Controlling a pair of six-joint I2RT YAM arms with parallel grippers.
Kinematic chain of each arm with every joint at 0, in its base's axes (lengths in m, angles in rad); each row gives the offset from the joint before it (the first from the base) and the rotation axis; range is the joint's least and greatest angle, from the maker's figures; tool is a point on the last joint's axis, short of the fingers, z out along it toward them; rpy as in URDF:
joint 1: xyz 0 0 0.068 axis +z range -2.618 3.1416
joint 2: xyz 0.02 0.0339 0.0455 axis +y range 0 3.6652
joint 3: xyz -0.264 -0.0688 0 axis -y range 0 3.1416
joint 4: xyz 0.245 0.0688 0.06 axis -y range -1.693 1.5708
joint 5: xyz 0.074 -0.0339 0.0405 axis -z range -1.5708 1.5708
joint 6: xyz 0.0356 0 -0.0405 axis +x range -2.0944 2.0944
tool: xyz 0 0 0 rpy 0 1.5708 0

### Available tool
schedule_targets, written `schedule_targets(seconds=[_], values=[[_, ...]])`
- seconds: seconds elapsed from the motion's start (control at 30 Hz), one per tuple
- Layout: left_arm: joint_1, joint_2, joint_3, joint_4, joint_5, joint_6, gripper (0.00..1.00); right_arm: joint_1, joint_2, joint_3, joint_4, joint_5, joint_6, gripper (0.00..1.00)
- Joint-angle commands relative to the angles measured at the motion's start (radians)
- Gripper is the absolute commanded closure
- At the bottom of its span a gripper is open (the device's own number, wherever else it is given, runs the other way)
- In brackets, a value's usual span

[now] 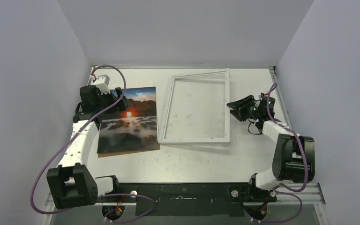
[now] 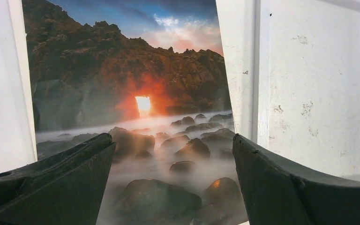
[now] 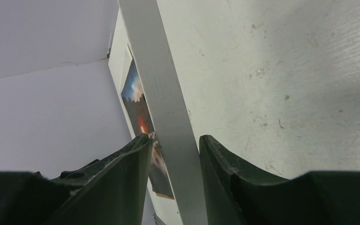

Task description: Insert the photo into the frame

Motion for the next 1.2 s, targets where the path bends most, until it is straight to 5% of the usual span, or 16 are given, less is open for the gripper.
schedule_targets(seconds=[0.0, 0.47, 0.6, 0.77, 0.9, 1.0, 1.17], values=[[-0.003, 0.0, 0.013, 0.001, -0.013, 0.027, 0.04, -0.02, 0.031, -0.039, 0.152, -0.032, 0.016, 0.59], [-0.003, -0.009, 0.02, -0.025, -0.003, 0.043, 0.04, -0.102, 0.224, -0.035, 0.14, 0.013, -0.093, 0.62], [-0.002, -0.007, 0.024, -0.042, 0.017, 0.048, 0.04, -0.079, 0.19, 0.04, -0.043, 0.161, -0.238, 0.6], [-0.003, 0.006, 0.024, -0.051, 0.024, 0.048, 0.04, 0.092, 0.011, 0.167, -0.349, 0.513, -0.367, 0.32], [0.0, 0.029, 0.041, -0.068, 0.038, 0.043, 0.04, 0.329, -0.064, 0.284, -0.457, 0.795, -0.389, 0.21], [0.007, 0.052, 0.062, -0.089, 0.047, 0.035, 0.04, 0.572, 0.027, 0.428, -0.547, 0.992, -0.374, 0.11], [0.034, 0.084, 0.084, -0.11, 0.07, 0.019, 0.04, 0.812, 0.282, 0.701, -0.6, 1.085, -0.371, 0.06]])
